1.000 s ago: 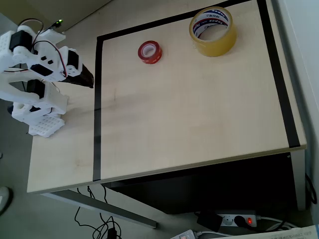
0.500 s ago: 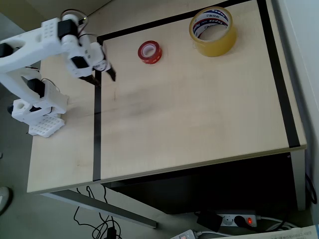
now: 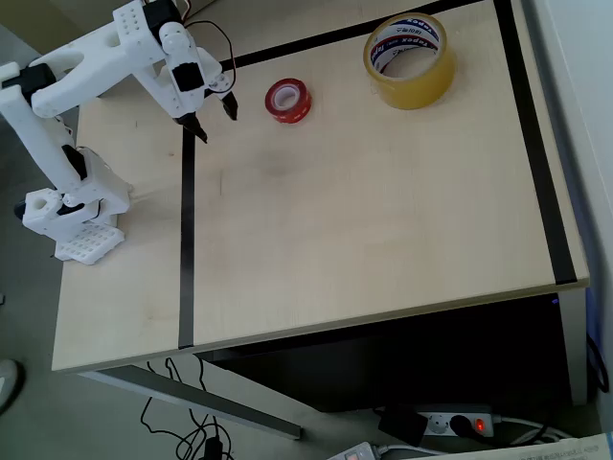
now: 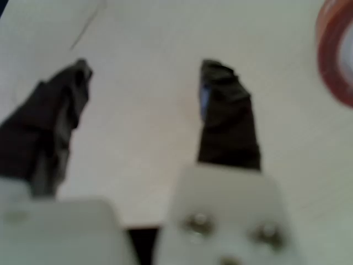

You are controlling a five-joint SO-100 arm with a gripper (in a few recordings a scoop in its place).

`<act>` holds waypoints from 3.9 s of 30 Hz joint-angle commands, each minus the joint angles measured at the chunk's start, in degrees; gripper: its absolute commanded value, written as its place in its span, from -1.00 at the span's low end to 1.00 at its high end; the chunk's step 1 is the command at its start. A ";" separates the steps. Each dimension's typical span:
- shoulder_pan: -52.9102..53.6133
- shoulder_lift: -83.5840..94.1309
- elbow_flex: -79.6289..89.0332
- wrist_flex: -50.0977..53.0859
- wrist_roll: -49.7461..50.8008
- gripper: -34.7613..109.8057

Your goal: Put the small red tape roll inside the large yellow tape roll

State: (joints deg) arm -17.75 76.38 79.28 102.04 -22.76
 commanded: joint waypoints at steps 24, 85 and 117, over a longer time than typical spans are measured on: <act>-0.18 -17.23 -29.97 1.49 -8.35 -0.20; 5.63 -46.76 -92.81 -24.17 -8.00 -0.52; 17.14 -4.22 -50.10 1.58 -8.00 -0.33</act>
State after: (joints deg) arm -2.72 51.77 21.88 102.66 -27.25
